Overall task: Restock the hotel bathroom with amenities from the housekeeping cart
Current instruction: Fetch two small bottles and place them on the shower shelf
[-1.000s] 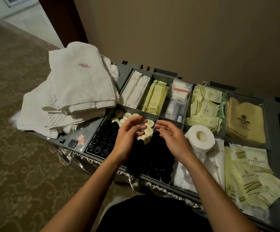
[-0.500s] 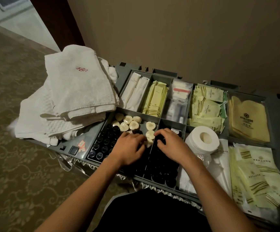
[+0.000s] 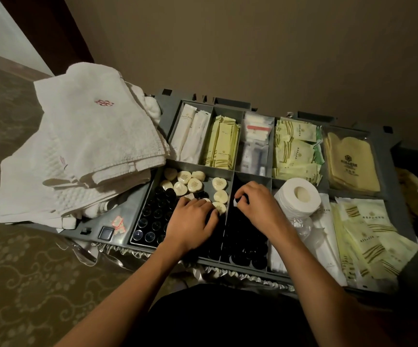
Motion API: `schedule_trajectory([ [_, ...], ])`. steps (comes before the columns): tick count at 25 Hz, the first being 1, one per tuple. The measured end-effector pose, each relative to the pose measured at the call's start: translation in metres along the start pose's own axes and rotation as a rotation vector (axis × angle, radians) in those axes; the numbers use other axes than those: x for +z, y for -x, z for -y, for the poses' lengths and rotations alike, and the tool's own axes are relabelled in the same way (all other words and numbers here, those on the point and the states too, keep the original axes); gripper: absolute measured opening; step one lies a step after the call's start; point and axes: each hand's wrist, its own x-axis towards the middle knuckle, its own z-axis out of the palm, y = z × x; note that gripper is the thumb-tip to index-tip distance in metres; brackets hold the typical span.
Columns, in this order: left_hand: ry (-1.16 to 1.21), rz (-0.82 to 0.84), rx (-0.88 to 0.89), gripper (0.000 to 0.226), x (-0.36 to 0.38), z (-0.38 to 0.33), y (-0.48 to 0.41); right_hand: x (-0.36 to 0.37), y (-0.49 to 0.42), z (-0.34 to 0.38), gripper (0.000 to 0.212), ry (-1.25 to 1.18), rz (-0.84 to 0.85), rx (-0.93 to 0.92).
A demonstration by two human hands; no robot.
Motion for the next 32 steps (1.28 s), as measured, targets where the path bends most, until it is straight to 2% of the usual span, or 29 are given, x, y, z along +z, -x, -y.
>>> schedule_trajectory([
  [3, 0.116, -0.017, -0.004, 0.03, 0.0, 0.003, 0.0, -0.003, 0.012, 0.002, 0.016, -0.022, -0.177, -0.022],
  [7, 0.313, -0.051, -0.029, 0.029, -0.001, 0.007, 0.002, -0.012, 0.026, 0.017, 0.017, -0.193, -0.413, -0.014],
  [9, 0.462, -0.083, -0.056, 0.032, -0.004, 0.008, 0.006, -0.01, 0.028, 0.025, 0.022, -0.371, -0.391, 0.006],
  [12, 0.63, -0.134, -0.052, 0.036, -0.019, 0.005, 0.012, -0.002, 0.026, 0.037, 0.03, -0.677, -0.233, 0.046],
  [14, 0.585, -0.195, -0.041, 0.033, -0.025, 0.004, 0.017, 0.004, 0.025, 0.044, 0.032, -0.81, -0.161, 0.045],
  [18, 0.432, -0.334, -0.062, 0.027, -0.026, 0.016, 0.024, 0.012, 0.022, 0.056, 0.025, -0.898, -0.129, 0.07],
  [21, 0.355, -0.369, -0.129, 0.026, -0.028, 0.033, 0.026, 0.018, 0.021, 0.055, 0.025, -0.695, -0.088, 0.096],
  [26, 0.297, -0.267, -0.116, 0.03, -0.026, 0.048, 0.031, 0.029, 0.029, 0.062, 0.029, -0.263, 0.139, 0.123],
  [32, 0.232, -0.264, -0.093, 0.035, -0.026, 0.046, 0.032, 0.035, 0.025, 0.057, 0.027, -0.223, 0.104, 0.143],
])
